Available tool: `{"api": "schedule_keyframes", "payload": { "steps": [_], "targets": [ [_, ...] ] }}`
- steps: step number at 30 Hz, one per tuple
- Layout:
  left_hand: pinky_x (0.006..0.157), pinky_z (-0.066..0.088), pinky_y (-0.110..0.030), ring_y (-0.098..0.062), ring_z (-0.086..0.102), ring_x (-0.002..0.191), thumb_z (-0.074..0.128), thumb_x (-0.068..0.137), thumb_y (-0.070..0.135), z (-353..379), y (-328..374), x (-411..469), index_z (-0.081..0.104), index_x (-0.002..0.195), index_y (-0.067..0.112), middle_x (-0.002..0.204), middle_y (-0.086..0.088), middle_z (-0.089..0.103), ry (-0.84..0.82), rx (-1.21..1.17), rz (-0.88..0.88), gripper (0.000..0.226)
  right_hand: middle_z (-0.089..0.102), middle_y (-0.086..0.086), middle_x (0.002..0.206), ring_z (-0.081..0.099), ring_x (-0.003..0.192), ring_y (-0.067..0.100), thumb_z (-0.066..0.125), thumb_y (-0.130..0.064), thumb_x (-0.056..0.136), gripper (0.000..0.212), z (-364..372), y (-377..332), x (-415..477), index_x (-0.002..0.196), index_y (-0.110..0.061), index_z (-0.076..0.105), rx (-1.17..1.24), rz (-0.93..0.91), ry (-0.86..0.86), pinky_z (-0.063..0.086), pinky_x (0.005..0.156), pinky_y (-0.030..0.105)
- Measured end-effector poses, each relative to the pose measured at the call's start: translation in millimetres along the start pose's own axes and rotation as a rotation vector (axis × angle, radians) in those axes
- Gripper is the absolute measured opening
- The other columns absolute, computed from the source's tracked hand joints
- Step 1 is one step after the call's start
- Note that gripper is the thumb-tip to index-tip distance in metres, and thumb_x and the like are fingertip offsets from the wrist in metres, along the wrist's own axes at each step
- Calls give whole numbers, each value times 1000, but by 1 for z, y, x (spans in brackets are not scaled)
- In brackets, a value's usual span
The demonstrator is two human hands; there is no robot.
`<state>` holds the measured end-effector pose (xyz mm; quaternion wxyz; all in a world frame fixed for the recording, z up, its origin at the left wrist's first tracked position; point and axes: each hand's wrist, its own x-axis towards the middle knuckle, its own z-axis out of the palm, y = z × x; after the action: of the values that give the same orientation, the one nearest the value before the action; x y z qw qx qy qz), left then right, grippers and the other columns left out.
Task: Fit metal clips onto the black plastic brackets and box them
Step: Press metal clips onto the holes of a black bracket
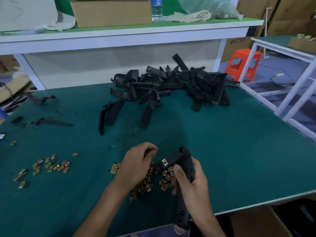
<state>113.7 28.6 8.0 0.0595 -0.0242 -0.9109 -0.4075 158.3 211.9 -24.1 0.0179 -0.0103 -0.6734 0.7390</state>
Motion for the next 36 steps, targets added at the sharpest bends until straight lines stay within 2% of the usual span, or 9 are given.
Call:
{"api": "schedule_keyframes", "payload": {
  "steps": [3,6,10,15,19,24,31,36],
  "targets": [
    [72,45,-8,2,64,89,52,104,27,-9,5,-3,61,98,39,92,21,70,-26,-154,-33,16,66,12,70,61,55,25,69,-42,91,20,0,-1,0,110,-40,62,-7,-4,-13,51,53,33],
    [68,46,-11,-4,64,81,51,104,31,-12,8,-5,60,102,41,88,10,70,-47,-237,-56,13,65,12,70,60,54,24,68,-39,94,17,0,0,0,109,-41,61,-12,-2,-22,51,53,32],
    [76,46,-7,2,65,92,59,101,27,-12,16,-8,70,98,41,99,15,72,-62,-383,-106,19,65,12,69,59,53,25,68,-39,94,17,0,2,0,110,-41,61,-25,-6,-25,51,53,35],
    [87,53,-19,-5,70,102,66,97,18,-8,28,-11,71,113,35,103,6,76,-93,-599,-165,24,65,9,69,59,54,21,70,-44,88,23,1,2,1,110,-41,62,-28,-20,-57,51,51,33],
    [85,56,-20,-11,72,95,68,95,12,0,37,-14,77,105,21,99,-2,78,-120,-732,-223,16,65,10,71,60,55,21,69,-38,90,22,1,2,-1,111,-41,62,-47,-39,-77,51,50,32],
    [83,57,-20,-12,73,91,70,93,10,1,37,-16,79,99,17,97,-5,78,-83,-809,-251,14,66,7,70,60,54,21,68,-39,92,20,1,2,0,110,-45,61,-73,-35,-92,51,51,34],
    [96,56,-39,-28,72,101,69,92,8,1,34,-17,77,104,11,102,-15,77,-101,-874,-312,14,65,9,68,58,49,22,65,-48,93,29,-2,5,2,121,-45,58,-128,-47,-152,49,50,33],
    [97,56,-41,-30,72,101,69,92,6,2,32,-15,79,101,10,102,-16,77,-105,-922,-358,14,66,9,69,60,49,24,62,-43,98,27,-3,7,4,123,-50,56,-186,-57,-183,52,52,33]
  ]
}}
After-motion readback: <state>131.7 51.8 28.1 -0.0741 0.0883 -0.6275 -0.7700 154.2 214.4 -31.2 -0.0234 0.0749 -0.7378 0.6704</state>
